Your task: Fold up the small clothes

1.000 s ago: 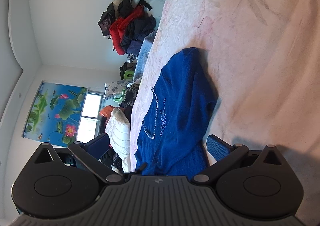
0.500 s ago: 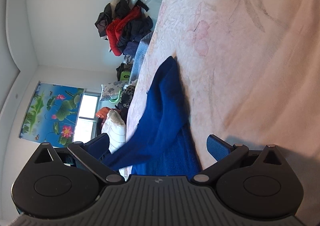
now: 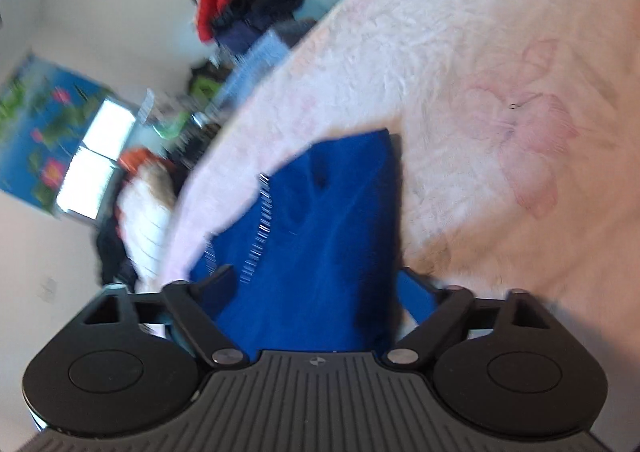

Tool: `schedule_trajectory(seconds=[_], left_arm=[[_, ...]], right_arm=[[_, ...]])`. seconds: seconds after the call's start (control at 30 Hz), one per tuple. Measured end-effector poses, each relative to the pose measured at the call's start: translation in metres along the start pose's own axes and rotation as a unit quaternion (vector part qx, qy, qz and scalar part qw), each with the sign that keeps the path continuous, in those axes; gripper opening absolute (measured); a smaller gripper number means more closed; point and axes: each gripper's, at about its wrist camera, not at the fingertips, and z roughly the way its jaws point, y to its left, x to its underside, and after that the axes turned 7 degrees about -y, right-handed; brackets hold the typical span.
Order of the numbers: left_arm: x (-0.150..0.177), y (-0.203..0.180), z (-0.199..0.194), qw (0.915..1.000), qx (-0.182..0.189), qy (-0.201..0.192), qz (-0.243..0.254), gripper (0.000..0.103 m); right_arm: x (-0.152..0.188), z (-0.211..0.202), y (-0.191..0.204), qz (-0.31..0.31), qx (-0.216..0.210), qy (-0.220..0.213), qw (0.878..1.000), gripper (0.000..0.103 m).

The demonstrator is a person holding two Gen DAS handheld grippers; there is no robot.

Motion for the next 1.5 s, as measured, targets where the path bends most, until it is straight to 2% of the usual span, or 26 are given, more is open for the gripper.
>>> schedule_trajectory(seconds=[0.03,0.07,0.1,0.13,0.17,0.3,0.37,0.43,0.47,0.53,0.6,0.63,0.7,0.77,0.8,0.87,0.93,1.0,1.07,1.13,1.27,1.33,1.37,1.43,1.47,1.5], left_arm=[[0.001,0.003,0.004,1.0,-0.002,0.004,0.0,0.006],[0.001,0.006,0.006,1.0,-0.006,0.008,0.0,0.006],[0.001,0.008,0.008,0.9999,-0.011,0.01,-0.002,0.006],[0.002,0.012,0.01,0.9998,-0.013,0.011,-0.005,0.006],[0.002,0.015,0.01,0.9998,-0.017,0.012,-0.006,0.006],[0.004,0.025,0.018,0.9992,-0.031,0.024,-0.005,0.006],[0.006,0.028,0.022,0.9988,-0.037,0.031,-0.004,0.006],[0.007,0.029,0.022,0.9989,-0.034,0.033,-0.007,0.006],[0.006,0.029,0.021,0.999,-0.028,0.034,-0.007,0.006],[0.004,0.03,0.017,0.9988,-0.014,0.046,-0.007,0.007],[0.003,0.029,0.013,0.9984,-0.008,0.057,0.001,0.008],[0.002,0.027,0.009,0.9985,-0.006,0.054,0.011,0.01],[0.001,0.022,0.002,0.9983,-0.012,0.046,0.033,0.019],[-0.001,0.021,-0.002,0.9979,-0.021,0.046,0.04,0.041],[-0.001,0.022,-0.003,0.9978,-0.026,0.046,0.039,0.043],[0.001,0.024,-0.001,0.9968,-0.037,0.054,0.046,0.043],[0.008,0.026,0.004,0.9947,-0.056,0.059,0.063,0.04],[0.012,0.025,0.001,0.9941,-0.057,0.049,0.079,0.04],[0.013,0.026,-0.004,0.995,-0.056,0.043,0.071,0.04],[0.013,0.032,-0.019,0.9974,-0.047,0.025,0.048,0.04],[0.009,0.058,-0.074,0.9988,-0.029,-0.038,-0.001,0.042],[0.002,0.084,-0.105,0.9959,-0.032,-0.076,-0.038,0.05],[-0.004,0.099,-0.12,0.9923,-0.05,-0.098,-0.057,0.056],[-0.017,0.13,-0.143,0.9806,-0.092,-0.143,-0.098,0.062],[-0.025,0.146,-0.151,0.9742,-0.108,-0.157,-0.121,0.067],[-0.034,0.161,-0.157,0.9676,-0.125,-0.164,-0.146,0.067]], right_arm=[[0.003,0.008,0.003,-0.019,0.019,0.007,1.0,0.073],[0.006,0.01,0.008,-0.048,0.016,-0.002,0.999,0.056],[0.009,0.013,0.014,-0.079,0.028,-0.002,0.997,0.028],[0.012,0.015,0.018,-0.106,0.051,0.002,0.993,0.013],[0.014,0.015,0.019,-0.118,0.061,0.006,0.991,0.011],[0.015,0.007,0.006,-0.101,0.048,-0.001,0.994,0.008],[0.014,0.008,0.001,-0.095,0.049,0.001,0.994,0.014],[0.009,0.008,0.003,-0.085,0.049,-0.002,0.995,0.025],[0.008,0.003,0.005,-0.079,0.056,-0.011,0.995,0.037],[0.008,-0.01,0.02,-0.099,0.062,-0.06,0.991,0.044],[0.016,-0.02,0.044,-0.151,0.044,-0.087,0.984,0.05],[0.021,-0.021,0.055,-0.173,0.033,-0.083,0.981,0.053],[0.034,-0.011,0.074,-0.214,0.015,-0.046,0.976,0.072],[0.047,0.007,0.084,-0.249,0.012,0.005,0.968,0.074],[0.055,0.015,0.086,-0.261,0.024,0.019,0.965,0.074],[0.067,0.03,0.084,-0.271,0.05,0.038,0.96,0.074],[0.079,0.031,0.083,-0.303,0.036,0.023,0.952,0.081],[0.092,0.029,0.084,-0.336,0.033,0.012,0.941,0.084],[0.105,0.033,0.092,-0.381,0.051,0.011,0.923,0.089],[0.114,0.038,0.095,-0.407,0.055,0.012,0.912,0.098],[0.138,0.043,0.1,-0.453,0.078,-0.018,0.888,0.1],[0.139,0.04,0.098,-0.45,0.075,-0.032,0.889,0.1],[0.138,0.039,0.097,-0.446,0.07,-0.034,0.892,0.1],[0.136,0.038,0.095,-0.44,0.064,-0.037,0.895,0.1],[0.136,0.039,0.096,-0.441,0.064,-0.037,0.894,0.099],[0.136,0.039,0.096,-0.443,0.066,-0.037,0.893,0.1]])
